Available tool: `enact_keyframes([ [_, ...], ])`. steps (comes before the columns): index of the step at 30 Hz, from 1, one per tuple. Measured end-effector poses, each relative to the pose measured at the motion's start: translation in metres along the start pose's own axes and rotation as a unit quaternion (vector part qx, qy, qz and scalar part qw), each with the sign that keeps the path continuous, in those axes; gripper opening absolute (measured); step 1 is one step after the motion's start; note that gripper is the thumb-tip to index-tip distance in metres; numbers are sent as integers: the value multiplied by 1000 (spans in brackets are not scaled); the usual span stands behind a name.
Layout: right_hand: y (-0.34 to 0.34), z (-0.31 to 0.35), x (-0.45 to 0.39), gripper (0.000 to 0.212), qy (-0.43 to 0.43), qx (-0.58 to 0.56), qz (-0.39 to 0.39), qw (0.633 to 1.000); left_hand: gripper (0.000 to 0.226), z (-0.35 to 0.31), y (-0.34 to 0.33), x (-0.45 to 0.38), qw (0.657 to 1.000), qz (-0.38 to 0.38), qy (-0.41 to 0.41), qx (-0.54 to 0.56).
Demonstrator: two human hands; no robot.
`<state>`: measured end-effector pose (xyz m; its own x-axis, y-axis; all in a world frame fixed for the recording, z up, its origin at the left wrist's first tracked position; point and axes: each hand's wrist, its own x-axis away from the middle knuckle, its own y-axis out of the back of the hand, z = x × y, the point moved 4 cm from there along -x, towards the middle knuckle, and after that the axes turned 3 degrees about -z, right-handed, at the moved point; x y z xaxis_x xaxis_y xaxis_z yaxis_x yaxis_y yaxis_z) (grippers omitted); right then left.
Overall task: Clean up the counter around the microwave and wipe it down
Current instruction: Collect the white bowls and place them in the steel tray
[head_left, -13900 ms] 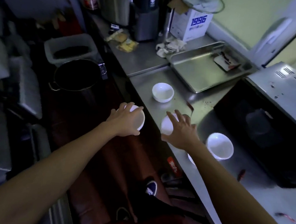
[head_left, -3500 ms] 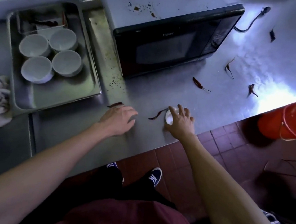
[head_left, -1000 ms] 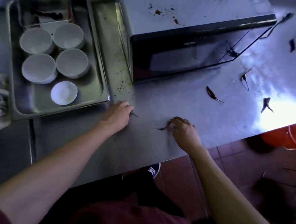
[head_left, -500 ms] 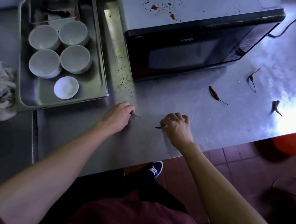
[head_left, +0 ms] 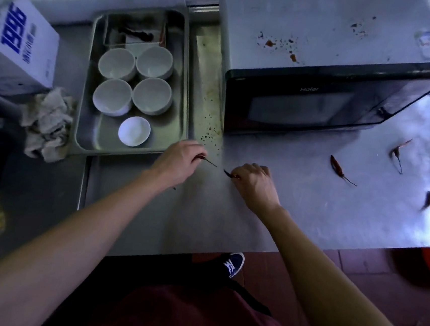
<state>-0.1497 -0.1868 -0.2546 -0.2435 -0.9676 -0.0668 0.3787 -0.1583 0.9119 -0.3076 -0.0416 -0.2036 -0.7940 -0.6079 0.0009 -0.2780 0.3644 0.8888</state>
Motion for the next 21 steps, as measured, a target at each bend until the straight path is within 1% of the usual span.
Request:
enact_keyframes([
  [3, 5, 32, -41, 13, 2, -32, -24, 999, 15, 22, 25, -9, 999, -28, 8, 17],
  [6, 6, 66, -80, 15, 8, -54, -33, 998, 17, 57, 53, -21, 997, -53, 27, 40],
  [10, -2, 108, -135, 19, 34, -41, -34, 998, 21, 116, 91, -35, 995, -75, 54, 44],
  [13, -11, 134, -181, 18, 22, -50, -28, 998, 22, 166, 117, -50, 991, -98, 73, 54],
  [15, -18, 144, -215, 17, 9, -66, -27, 997, 21, 200, 132, -65, 989, -106, 86, 56],
  [19, -27, 155, -284, 29, 13, -86, -13, 996, 17, 254, 157, -105, 990, -109, 77, 50],
  [21, -29, 156, -310, 20, 13, -83, -17, 996, 18, 276, 165, -127, 990, -112, 70, 48],
])
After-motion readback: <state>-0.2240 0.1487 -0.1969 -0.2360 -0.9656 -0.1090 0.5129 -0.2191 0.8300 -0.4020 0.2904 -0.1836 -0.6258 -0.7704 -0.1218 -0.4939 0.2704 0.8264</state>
